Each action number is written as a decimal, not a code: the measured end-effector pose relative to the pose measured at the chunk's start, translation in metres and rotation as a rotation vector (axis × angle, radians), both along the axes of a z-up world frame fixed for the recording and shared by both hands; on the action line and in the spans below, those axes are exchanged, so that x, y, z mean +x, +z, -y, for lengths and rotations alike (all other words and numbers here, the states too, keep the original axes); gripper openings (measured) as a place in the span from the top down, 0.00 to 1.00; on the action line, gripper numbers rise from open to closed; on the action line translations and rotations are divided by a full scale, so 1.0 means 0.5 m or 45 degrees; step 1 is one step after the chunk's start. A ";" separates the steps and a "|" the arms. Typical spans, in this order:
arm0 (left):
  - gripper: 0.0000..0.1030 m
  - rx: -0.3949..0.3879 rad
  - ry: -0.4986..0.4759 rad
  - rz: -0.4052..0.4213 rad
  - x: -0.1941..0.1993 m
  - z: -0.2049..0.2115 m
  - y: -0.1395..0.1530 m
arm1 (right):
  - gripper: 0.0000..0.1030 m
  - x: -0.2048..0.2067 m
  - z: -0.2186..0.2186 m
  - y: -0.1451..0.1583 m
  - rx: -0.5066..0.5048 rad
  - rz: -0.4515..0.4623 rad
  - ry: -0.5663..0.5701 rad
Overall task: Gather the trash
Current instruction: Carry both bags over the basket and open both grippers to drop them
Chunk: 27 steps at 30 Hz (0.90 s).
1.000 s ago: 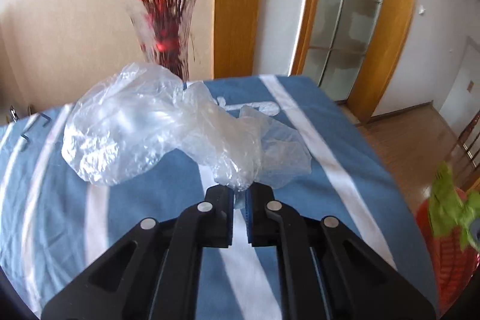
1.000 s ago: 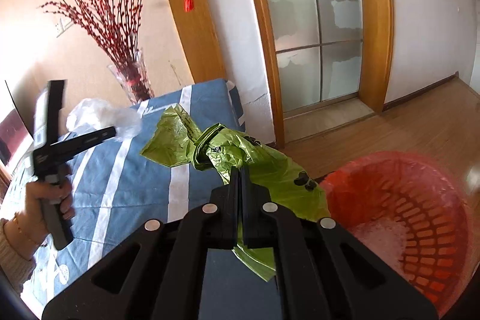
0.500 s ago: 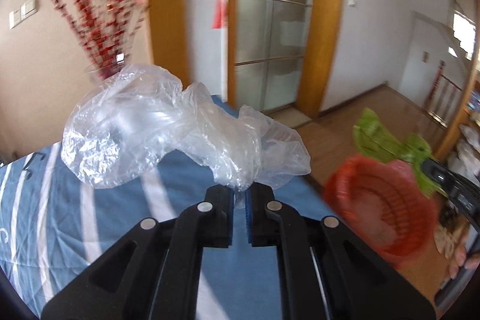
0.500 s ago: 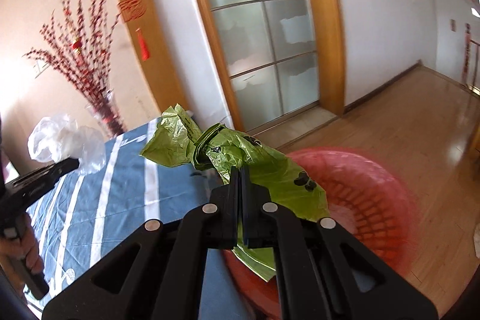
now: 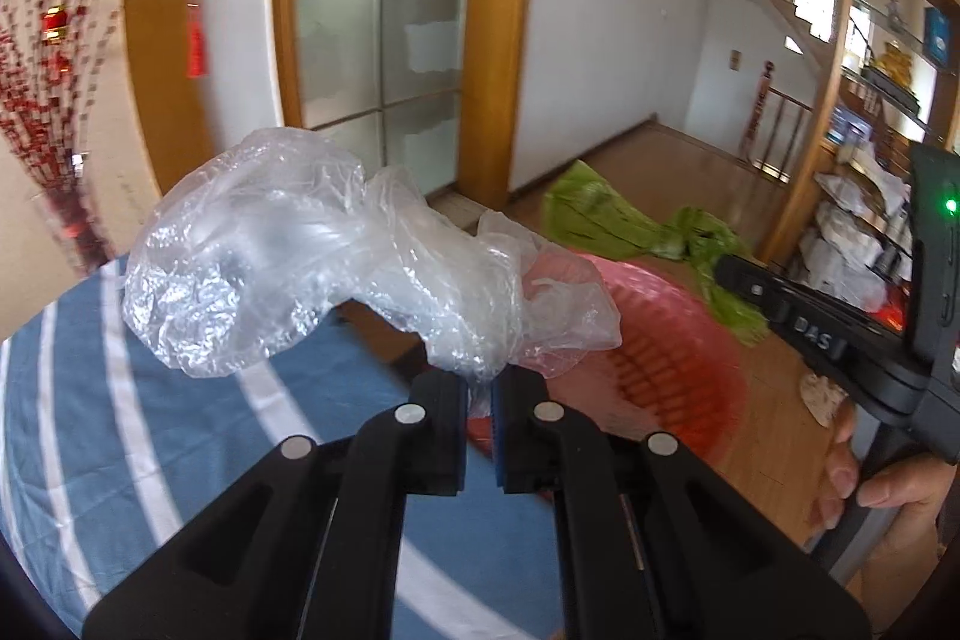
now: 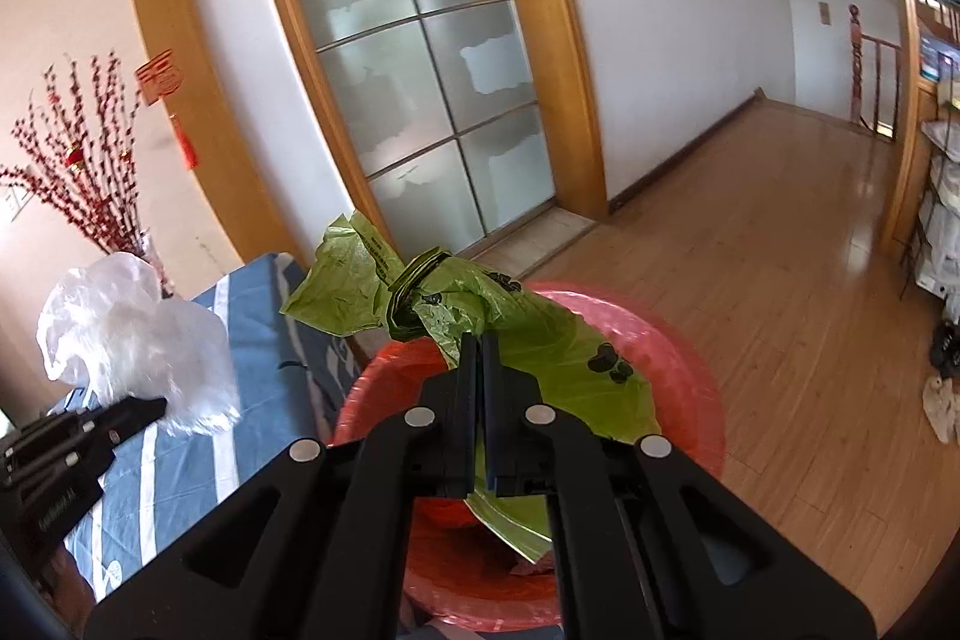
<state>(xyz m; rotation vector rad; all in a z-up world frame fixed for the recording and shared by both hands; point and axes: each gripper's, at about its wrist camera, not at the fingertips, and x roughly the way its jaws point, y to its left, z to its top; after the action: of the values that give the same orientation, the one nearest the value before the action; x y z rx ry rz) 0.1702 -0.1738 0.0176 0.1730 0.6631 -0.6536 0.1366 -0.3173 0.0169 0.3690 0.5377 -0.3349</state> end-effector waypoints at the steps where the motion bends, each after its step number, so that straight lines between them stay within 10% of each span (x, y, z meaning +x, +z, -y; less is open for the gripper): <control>1: 0.93 0.001 -0.014 -0.006 0.001 0.013 -0.004 | 0.98 0.000 0.003 -0.002 0.005 0.000 -0.007; 16: 0.87 0.039 -0.156 -0.142 0.005 0.145 -0.091 | 0.95 0.006 0.092 -0.042 0.163 -0.013 -0.056; 27: 0.64 0.047 -0.093 -0.268 0.027 0.118 -0.154 | 0.57 -0.026 0.099 -0.046 0.157 -0.017 -0.050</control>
<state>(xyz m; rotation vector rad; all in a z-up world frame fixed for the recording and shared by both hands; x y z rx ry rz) 0.1838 -0.2330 -0.0593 0.1646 0.8748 -0.7361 0.1235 -0.3669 -0.0062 0.4970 0.5663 -0.3429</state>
